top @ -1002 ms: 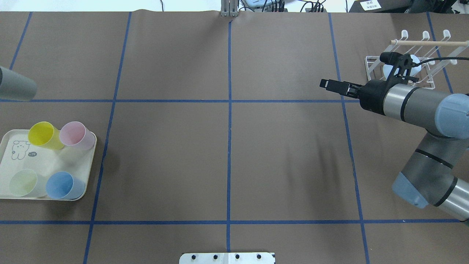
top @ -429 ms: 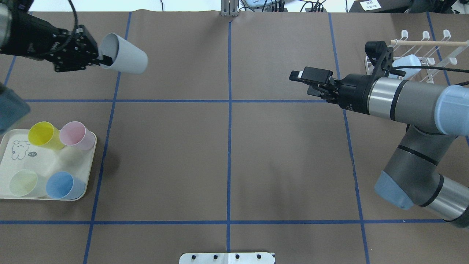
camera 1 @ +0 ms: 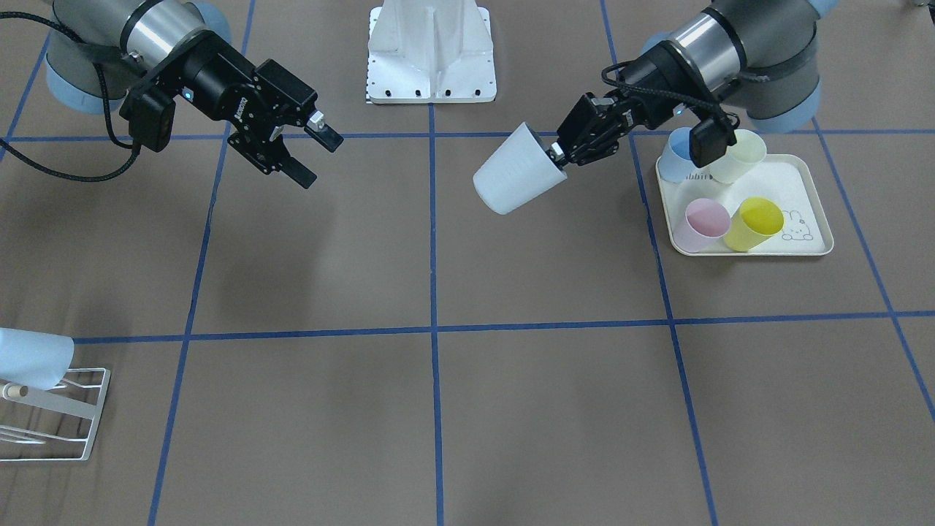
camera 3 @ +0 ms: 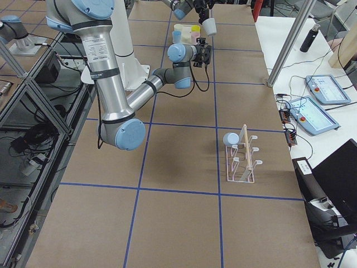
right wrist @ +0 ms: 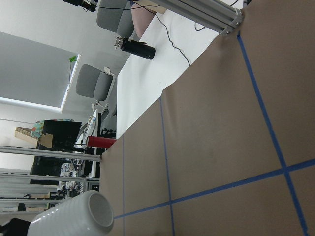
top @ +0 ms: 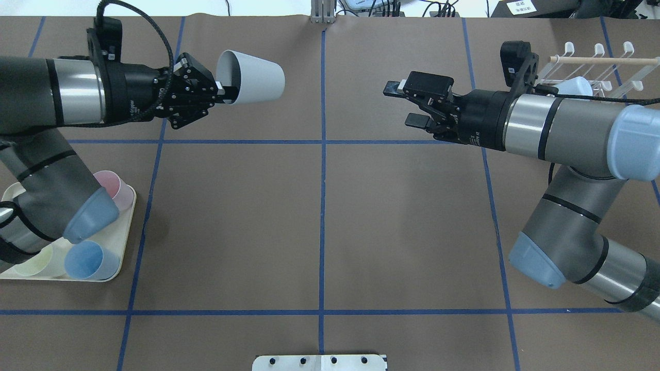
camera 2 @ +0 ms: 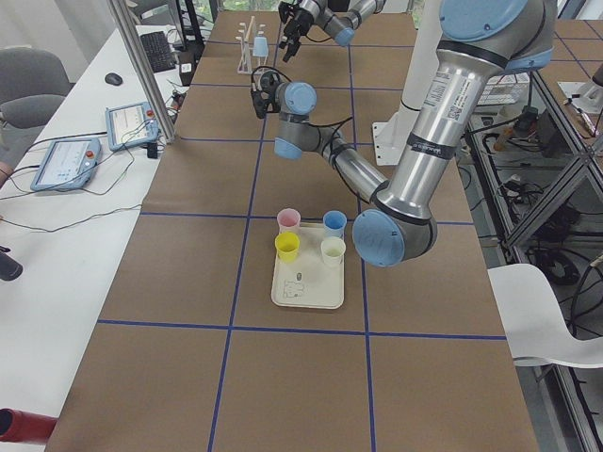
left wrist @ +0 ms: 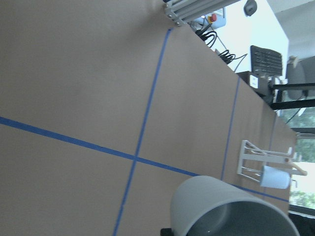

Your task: Transfer IKEA cup to right arm and place on rack

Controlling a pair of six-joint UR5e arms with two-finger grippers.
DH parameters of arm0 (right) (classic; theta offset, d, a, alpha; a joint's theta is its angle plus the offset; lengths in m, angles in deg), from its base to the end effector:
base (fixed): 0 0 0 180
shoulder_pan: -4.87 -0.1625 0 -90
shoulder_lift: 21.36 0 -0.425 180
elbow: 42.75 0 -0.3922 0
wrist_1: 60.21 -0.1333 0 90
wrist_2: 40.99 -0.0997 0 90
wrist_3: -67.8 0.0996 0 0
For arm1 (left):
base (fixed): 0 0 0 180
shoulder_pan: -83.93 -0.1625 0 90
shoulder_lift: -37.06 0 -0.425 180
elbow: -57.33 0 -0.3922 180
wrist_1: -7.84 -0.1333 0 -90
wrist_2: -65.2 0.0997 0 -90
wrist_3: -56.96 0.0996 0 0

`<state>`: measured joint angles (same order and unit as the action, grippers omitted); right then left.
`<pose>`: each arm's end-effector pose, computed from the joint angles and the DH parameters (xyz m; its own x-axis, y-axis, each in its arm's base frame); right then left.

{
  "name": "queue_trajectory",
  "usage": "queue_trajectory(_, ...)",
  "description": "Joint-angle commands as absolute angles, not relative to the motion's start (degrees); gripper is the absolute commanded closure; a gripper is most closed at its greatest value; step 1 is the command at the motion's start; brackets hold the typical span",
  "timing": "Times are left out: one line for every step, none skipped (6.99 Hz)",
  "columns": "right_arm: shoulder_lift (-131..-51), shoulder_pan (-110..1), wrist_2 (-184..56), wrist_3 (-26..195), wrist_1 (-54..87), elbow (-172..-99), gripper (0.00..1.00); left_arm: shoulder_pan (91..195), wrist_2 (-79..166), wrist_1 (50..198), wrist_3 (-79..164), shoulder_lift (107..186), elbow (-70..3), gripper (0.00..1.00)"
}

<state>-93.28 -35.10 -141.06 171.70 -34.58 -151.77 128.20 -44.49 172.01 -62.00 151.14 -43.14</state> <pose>-0.3248 -0.4235 0.2127 -0.2683 0.0837 0.9597 -0.4499 0.8700 -0.2017 0.3265 -0.4576 0.2036 -0.4087 -0.2383 -0.8810 0.2638 0.8933 -0.3640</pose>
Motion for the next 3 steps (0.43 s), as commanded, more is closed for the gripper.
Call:
queue_trajectory(-92.03, -35.04, -141.36, 184.27, -40.03, -152.88, 0.01, 121.49, -31.19, 183.49, -71.61, 155.17, -39.44, 1.0)
queue_trajectory(-91.07, -35.04, -141.27, 190.08, -42.51, -152.53, 0.01, 119.46, -27.65, 186.49, -71.97, 155.36, -38.74, 1.0)
queue_trajectory(-90.19, -34.95, -141.27, 193.36, -42.63, -152.53, 0.01, 117.18, -23.09, 189.82, -73.71, 156.23, -37.6, 1.0)
